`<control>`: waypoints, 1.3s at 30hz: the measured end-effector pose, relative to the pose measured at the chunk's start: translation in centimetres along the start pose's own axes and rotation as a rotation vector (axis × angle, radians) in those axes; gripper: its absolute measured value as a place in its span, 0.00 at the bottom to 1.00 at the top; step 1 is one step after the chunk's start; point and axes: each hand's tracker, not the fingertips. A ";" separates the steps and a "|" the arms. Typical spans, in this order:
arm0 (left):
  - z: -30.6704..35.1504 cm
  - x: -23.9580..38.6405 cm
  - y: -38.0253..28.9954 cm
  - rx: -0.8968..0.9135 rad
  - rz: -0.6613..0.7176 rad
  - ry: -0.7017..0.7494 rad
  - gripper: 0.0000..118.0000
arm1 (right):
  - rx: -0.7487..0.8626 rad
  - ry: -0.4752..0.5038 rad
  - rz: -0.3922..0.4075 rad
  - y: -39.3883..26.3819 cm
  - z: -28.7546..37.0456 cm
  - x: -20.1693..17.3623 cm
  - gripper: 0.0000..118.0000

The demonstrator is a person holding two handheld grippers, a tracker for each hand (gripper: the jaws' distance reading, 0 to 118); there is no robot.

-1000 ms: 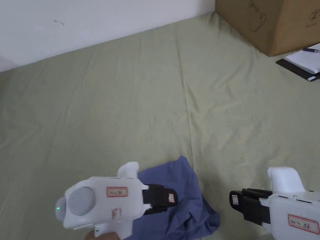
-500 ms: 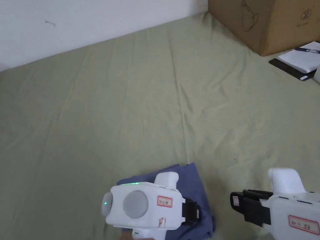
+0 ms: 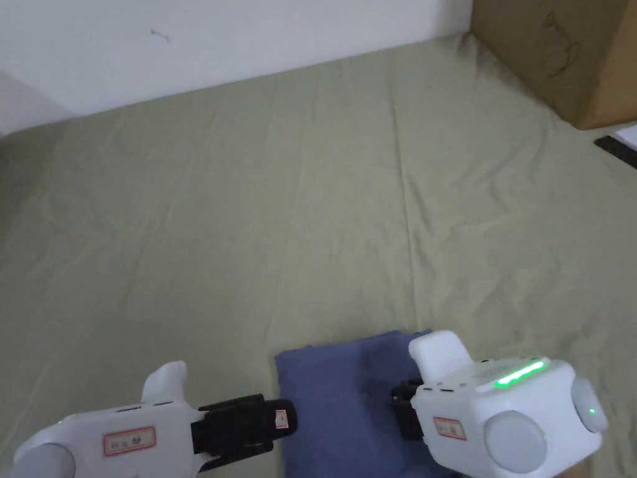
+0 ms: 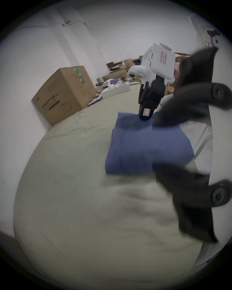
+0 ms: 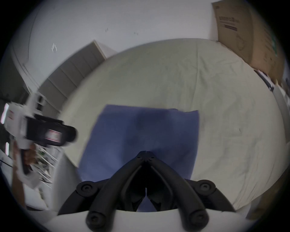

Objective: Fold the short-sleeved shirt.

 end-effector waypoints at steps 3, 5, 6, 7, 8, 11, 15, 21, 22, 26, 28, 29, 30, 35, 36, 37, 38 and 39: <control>-1.2 -2.6 -0.2 -0.008 0.063 -0.068 1.00 | -0.039 -0.004 0.002 -0.3 -2.9 -0.1 0.00; -2.3 -3.9 0.0 -0.026 0.104 -0.116 1.00 | -0.033 0.001 -0.022 0.1 -2.1 0.3 0.00; -3.5 -4.8 0.1 -0.044 0.142 -0.138 1.00 | -0.039 0.012 -0.036 0.1 -1.9 0.5 0.00; -4.5 -5.4 0.3 -0.059 0.166 -0.167 1.00 | -0.038 0.024 -0.045 0.0 -1.9 0.8 0.00; -5.7 -5.9 0.7 -0.082 0.201 -0.187 1.00 | -0.039 0.038 -0.060 -0.1 -2.0 1.1 0.00; -9.2 -5.9 1.5 -0.115 0.287 -0.303 1.00 | -0.037 0.059 -0.121 0.0 -1.7 1.6 0.00; -11.4 -4.1 2.3 -0.137 0.336 -0.461 0.99 | -0.028 0.045 -0.095 -0.2 -1.6 1.1 0.00; -11.7 -3.7 2.4 -0.224 0.260 -0.301 0.21 | 0.019 0.003 -0.075 0.2 0.4 0.2 0.00; -11.4 -4.9 2.9 -0.217 0.321 -0.346 0.20 | 0.046 -0.006 -0.079 0.4 1.2 0.0 0.00; -7.7 -6.1 4.3 -0.188 0.170 -0.227 0.20 | 0.189 -0.022 -0.084 1.1 5.2 -1.0 0.00; -4.7 -7.5 5.2 -0.167 0.131 -0.189 0.20 | 0.278 -0.041 -0.070 1.3 7.3 -1.8 0.00; -2.7 -8.8 6.0 -0.149 0.117 -0.151 0.20 | 0.345 -0.064 -0.063 1.3 8.5 -2.4 0.00; -1.2 -10.1 6.6 -0.137 0.107 -0.117 0.20 | 0.391 -0.080 -0.055 1.3 9.3 -2.8 0.00; 8.9 -17.8 10.0 -0.067 0.103 0.127 0.20 | 0.544 -0.094 -0.074 1.3 12.0 -5.1 0.00; 10.9 -19.3 10.6 -0.062 0.095 0.193 0.20 | 0.542 -0.094 -0.073 1.4 12.1 -5.4 0.00; 12.4 -20.4 11.1 -0.060 0.089 0.248 0.20 | 0.547 -0.097 -0.073 1.5 12.0 -5.6 0.00; 14.1 -20.7 11.3 -0.058 0.081 0.321 0.20 | 0.551 -0.101 -0.070 1.5 12.0 -5.9 0.00; 15.5 -21.8 11.7 -0.057 0.083 0.387 0.20 | 0.548 -0.111 -0.064 1.6 11.8 -6.1 0.00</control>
